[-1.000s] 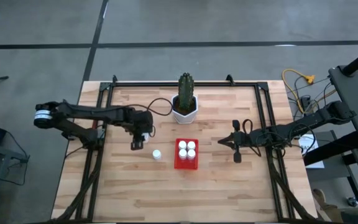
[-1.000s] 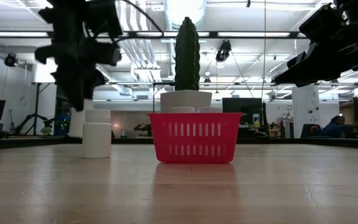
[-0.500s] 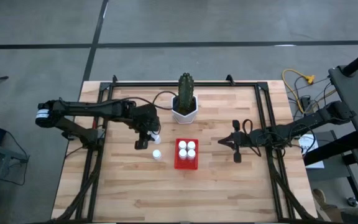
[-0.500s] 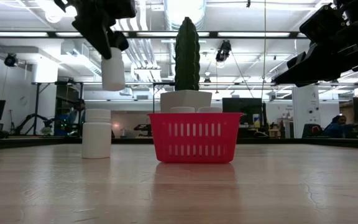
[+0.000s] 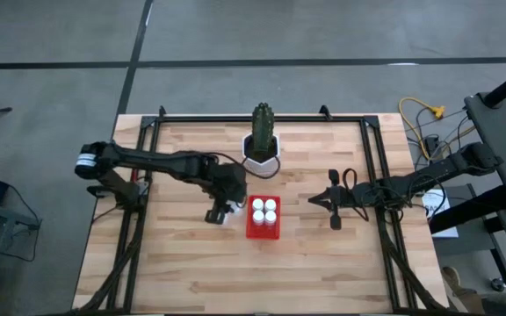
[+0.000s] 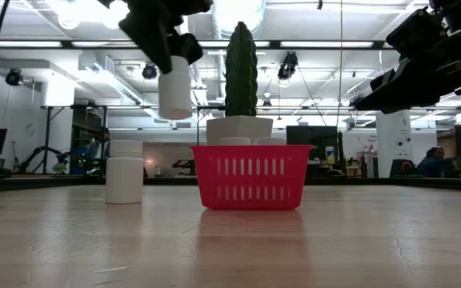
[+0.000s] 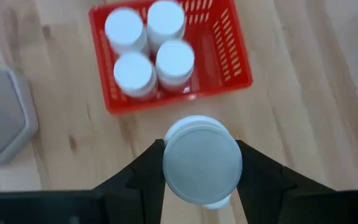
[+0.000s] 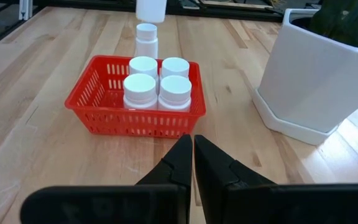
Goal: Pick and place pill bottles into a basket
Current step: Put the white pill bottle into the red bin
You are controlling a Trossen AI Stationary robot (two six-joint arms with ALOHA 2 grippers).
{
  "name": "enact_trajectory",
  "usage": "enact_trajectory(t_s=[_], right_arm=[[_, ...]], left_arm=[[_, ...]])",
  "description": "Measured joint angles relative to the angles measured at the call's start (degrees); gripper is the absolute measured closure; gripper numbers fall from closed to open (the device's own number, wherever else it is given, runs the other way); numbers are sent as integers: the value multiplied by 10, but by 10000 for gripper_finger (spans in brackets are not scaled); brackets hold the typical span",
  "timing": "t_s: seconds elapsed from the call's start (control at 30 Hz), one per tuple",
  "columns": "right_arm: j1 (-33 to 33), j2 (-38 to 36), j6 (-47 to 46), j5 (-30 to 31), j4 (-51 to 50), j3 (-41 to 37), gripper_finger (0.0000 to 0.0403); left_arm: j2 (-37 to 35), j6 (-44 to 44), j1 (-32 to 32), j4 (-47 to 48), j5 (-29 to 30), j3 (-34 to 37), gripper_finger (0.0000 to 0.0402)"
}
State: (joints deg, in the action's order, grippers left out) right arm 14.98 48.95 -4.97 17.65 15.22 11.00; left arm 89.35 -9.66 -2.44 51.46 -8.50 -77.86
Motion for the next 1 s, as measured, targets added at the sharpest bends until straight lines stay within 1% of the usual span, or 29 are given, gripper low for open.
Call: enact_trajectory(t_s=[0.2,1.0], right_arm=[[0,0,-1,0,0,-1,394],[0,0,4,0,-1,-3,394]], left_arm=[[14,-17,0,0,-11,-32,260],[5,-31,1,9,-11,-24,260]])
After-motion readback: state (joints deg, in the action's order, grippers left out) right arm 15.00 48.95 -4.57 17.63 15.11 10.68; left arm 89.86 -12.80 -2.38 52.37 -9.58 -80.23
